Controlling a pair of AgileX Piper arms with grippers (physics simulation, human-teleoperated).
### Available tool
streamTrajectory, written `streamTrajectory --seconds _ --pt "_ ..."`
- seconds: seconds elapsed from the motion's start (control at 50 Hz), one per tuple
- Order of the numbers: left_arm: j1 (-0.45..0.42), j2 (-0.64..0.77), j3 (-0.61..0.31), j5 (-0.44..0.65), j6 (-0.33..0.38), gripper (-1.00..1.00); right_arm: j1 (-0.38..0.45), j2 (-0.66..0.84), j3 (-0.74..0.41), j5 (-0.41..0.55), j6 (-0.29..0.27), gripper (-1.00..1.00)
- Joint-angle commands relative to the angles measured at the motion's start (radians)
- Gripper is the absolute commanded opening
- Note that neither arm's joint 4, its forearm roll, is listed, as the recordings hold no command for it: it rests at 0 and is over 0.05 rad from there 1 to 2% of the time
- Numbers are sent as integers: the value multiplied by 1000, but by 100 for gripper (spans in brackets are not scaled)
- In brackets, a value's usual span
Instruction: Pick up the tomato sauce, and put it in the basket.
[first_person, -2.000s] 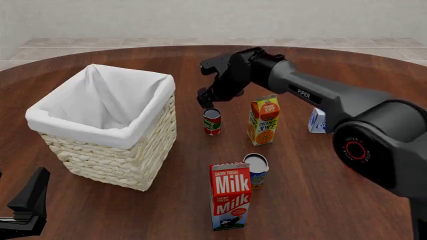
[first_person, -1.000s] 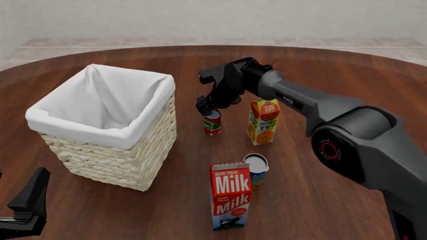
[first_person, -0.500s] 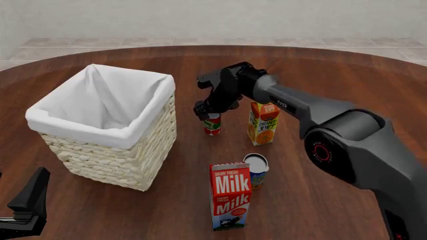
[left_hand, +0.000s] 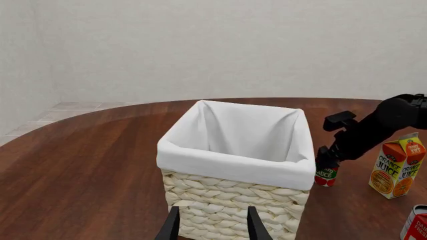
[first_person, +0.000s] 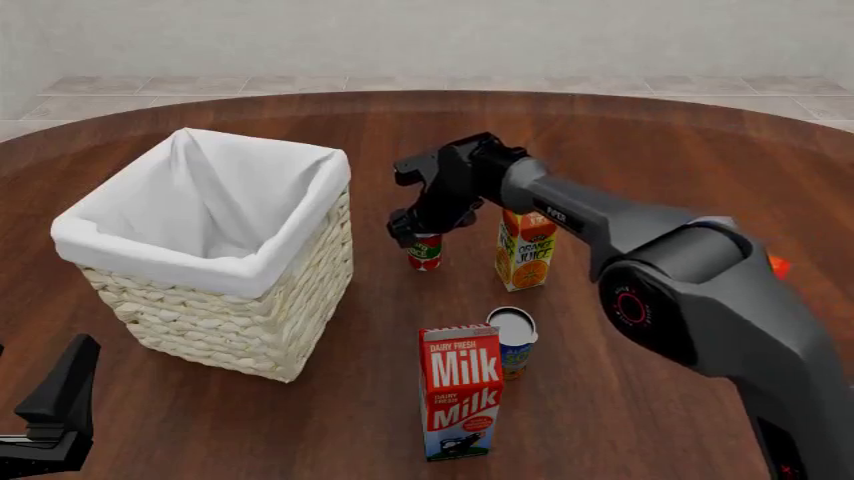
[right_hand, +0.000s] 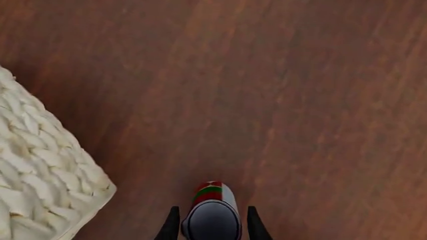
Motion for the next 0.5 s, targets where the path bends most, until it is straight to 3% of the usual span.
streamTrajectory --seconds 0.02,0.04,0.5 --pt "0 -3 -1 3 1 100 -6 13 6 -13 -4 100" --pt "0 -3 -1 3 1 100 -8 10 6 -17 -7 -100" --pt "0 -3 -1 3 1 100 10 -125 93 -3 -31 -100"
